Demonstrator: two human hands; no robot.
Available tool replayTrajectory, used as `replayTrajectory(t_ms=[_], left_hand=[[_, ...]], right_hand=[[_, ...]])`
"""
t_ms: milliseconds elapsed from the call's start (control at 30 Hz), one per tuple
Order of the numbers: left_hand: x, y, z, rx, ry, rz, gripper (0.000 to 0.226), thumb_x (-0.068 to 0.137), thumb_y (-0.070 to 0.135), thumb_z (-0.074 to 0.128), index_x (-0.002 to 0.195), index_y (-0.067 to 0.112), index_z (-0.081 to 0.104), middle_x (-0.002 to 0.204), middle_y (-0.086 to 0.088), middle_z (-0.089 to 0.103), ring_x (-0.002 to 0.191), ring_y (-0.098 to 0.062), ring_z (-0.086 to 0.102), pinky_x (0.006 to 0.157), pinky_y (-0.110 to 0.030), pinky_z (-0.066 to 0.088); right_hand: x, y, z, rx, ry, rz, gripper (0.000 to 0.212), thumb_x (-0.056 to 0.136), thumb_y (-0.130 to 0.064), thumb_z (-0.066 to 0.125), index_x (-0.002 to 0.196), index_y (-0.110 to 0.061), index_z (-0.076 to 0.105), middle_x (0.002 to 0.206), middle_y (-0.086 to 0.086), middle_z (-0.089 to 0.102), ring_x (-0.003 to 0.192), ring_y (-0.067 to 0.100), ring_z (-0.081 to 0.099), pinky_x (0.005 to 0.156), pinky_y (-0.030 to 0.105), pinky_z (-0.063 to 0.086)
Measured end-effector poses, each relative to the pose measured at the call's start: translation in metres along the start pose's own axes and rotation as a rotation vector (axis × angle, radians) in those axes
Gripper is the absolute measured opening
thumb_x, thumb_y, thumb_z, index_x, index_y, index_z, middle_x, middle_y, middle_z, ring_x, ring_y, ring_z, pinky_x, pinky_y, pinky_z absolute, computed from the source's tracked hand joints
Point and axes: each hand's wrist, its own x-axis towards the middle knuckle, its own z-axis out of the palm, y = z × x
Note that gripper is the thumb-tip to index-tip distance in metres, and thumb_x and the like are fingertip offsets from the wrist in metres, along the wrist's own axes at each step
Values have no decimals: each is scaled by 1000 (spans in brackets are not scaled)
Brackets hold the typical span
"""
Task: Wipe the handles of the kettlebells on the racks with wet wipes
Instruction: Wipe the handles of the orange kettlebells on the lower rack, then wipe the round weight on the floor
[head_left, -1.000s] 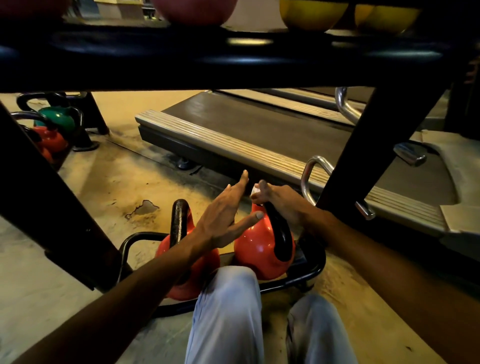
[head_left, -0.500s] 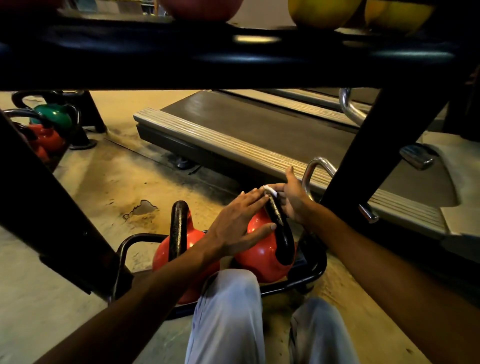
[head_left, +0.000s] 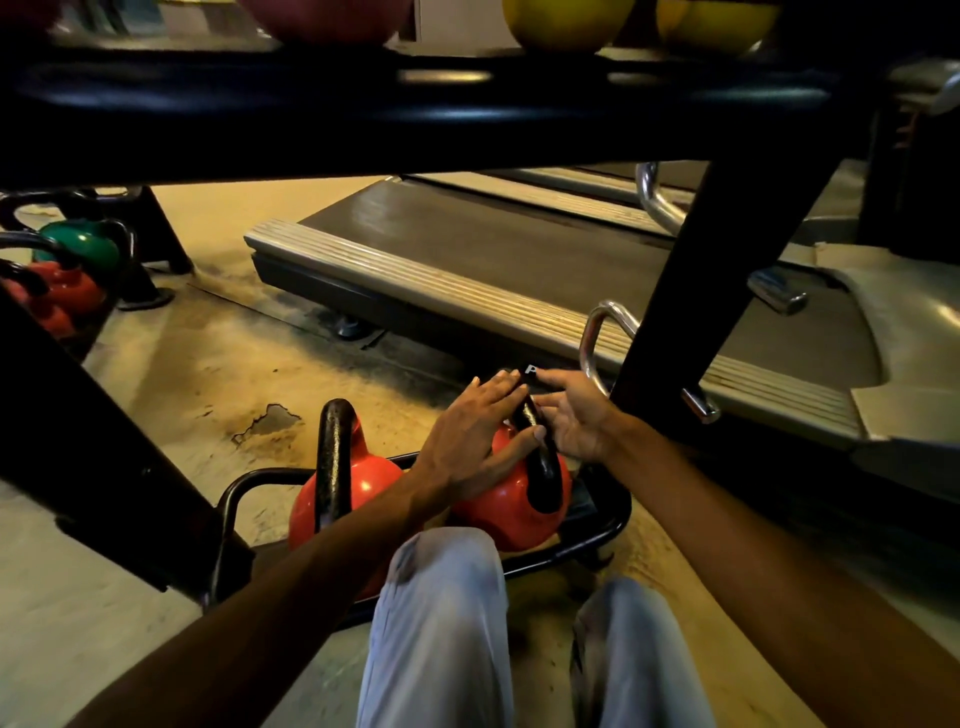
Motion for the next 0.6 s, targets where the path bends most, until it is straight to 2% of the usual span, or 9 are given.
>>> replayTrajectory(t_ms=[67,167,267,433,533,600], left_hand=[[2,2,0,10,-1,13,77,99,64,38,154,10,49,165,-9,39,157,-19,28,130,-43,18],[3,7,2,28,11,5,75,100,63,37,150,10,54,162,-10,44,155,-21,32,129,-43,21],[6,15,5,12,60,-75,71,101,62,33,144,12,62,157,-8,50,153,-17,37,128,-43,26],[16,33,6,64,129,-153,62,104,53,37,123,8,76,145,-14,61,145,-24,49,122,-39,35],[19,44,10,141,115,-199,65,101,51,34,114,6,78,143,-16,63,142,-26,52,120,-38,35],[22,51,15,186,127,-256,59,100,46,39,107,3,78,136,-17,67,134,-28,57,116,-39,39]], right_hand=[[-3,10,-6,8,-32,-13,37,104,-31,54,107,2,69,83,15,74,72,26,73,66,31,58],[-4,23,-17,-55,-64,-74,25,102,-28,54,105,-10,71,87,7,69,68,18,67,65,28,55],[-14,34,-28,-122,-104,-129,21,104,-23,54,99,-12,70,83,8,69,66,17,67,59,26,56],[-19,55,-43,-72,-123,-324,11,101,-8,62,101,-8,73,94,11,75,76,20,72,67,30,63],[-26,68,-54,-130,-74,-387,19,98,0,65,115,-8,69,97,7,78,82,17,75,69,27,62],[-30,74,-59,-223,-17,-438,24,97,6,65,117,-6,67,93,3,80,81,12,76,67,23,60]])
